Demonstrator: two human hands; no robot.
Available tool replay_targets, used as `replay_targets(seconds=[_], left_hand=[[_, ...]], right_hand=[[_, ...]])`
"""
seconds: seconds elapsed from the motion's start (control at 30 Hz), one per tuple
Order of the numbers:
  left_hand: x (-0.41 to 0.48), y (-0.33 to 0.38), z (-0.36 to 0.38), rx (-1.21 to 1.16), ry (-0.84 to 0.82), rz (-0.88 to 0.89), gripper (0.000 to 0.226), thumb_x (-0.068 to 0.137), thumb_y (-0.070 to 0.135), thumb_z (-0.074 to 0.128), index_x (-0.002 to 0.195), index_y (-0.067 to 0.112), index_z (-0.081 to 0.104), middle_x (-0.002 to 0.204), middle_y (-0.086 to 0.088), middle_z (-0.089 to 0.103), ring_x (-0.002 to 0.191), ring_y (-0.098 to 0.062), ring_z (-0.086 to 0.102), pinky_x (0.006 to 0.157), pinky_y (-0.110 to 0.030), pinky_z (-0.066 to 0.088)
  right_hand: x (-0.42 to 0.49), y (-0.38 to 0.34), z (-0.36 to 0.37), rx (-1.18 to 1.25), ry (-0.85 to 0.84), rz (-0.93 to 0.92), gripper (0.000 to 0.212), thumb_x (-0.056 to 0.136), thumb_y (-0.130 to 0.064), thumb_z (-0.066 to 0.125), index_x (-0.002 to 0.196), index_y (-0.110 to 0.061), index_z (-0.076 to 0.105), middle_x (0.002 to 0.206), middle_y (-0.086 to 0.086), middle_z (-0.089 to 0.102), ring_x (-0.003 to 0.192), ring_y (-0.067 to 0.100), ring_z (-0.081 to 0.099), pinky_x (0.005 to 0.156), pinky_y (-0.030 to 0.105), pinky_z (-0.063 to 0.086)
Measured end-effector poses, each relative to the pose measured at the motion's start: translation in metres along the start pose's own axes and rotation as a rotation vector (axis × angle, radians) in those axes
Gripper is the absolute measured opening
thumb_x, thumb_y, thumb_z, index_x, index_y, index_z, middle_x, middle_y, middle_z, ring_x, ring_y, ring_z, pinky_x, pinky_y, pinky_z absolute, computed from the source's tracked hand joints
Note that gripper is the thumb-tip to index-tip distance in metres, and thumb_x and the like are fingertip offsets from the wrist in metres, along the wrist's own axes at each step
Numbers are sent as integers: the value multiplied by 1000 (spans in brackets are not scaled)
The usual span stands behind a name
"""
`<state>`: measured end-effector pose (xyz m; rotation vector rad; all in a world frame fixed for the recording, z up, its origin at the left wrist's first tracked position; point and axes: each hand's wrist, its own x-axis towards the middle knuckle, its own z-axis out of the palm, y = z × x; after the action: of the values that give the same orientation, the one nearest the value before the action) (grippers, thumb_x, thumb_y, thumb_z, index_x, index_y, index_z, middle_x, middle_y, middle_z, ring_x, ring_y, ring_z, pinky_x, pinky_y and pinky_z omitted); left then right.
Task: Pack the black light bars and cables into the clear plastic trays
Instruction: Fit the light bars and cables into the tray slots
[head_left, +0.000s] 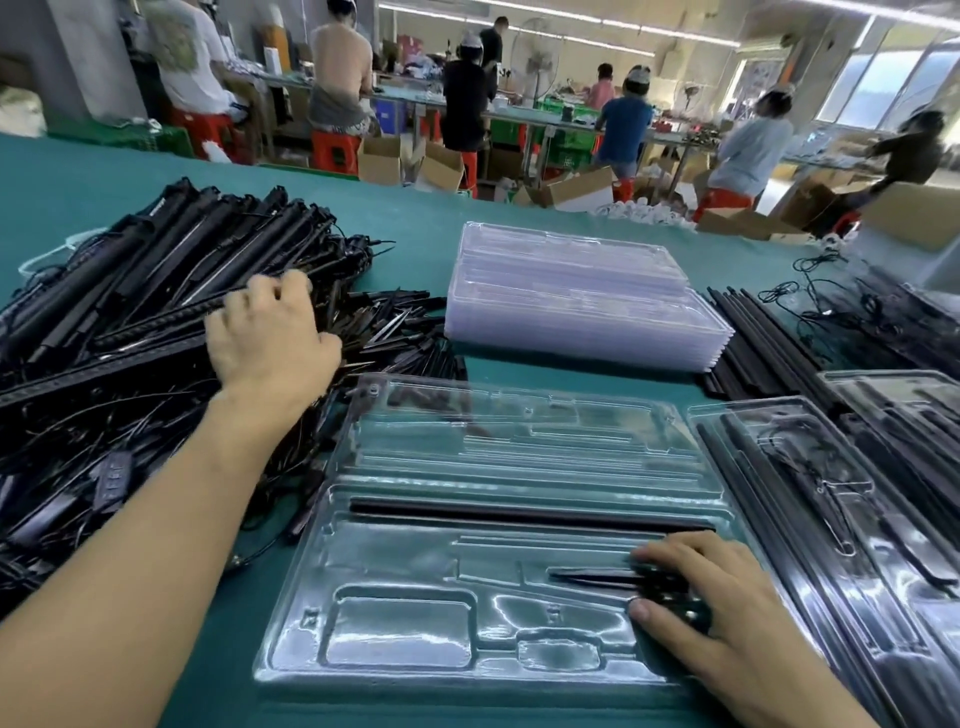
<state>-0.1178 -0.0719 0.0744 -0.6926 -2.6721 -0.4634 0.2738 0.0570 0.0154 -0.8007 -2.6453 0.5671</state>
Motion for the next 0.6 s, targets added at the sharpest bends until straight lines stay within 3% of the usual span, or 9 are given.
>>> replay_targets(seconds=[0.1,0.3,0.37,0.47,0.6], left_hand=[[3,-12,10,88,-43,-35,46,93,32,61,131,10,49,132,-20,48,120,-42,46,90,-52,45],[-4,-18,20,-3,213,128,36,86,27,75,112,5,63,107,-22,56,99,-42,53,80,-52,44],[-13,-8,19,-77,356,281,34,85,24,76,109,3,66,100,-21,61,91,-40,56,74,-47,42],[-29,22,13,-151,563,648,22,89,26,69,100,7,72,93,-15,65,83,-35,61,68,-42,46],[-51,65,0,-266,635,976,19,99,24,61,96,12,75,87,-8,69,73,-29,65,60,-40,53]], right_hand=[[1,-1,0,-10,11,12,37,72,-63,63,105,-49,59,107,-25,53,107,6,48,92,28,34],[0,-6,1,-40,50,8,30,76,-54,72,103,-42,68,102,-25,56,100,8,53,85,30,40],[0,-6,1,-44,67,8,30,73,-52,70,101,-43,67,102,-25,56,99,8,54,83,32,42],[0,-9,0,-36,71,24,27,78,-60,70,100,-47,64,102,-24,56,100,11,56,85,37,46],[3,-16,-4,-94,126,22,38,71,-69,54,103,-50,61,104,-23,59,99,13,58,83,44,46]])
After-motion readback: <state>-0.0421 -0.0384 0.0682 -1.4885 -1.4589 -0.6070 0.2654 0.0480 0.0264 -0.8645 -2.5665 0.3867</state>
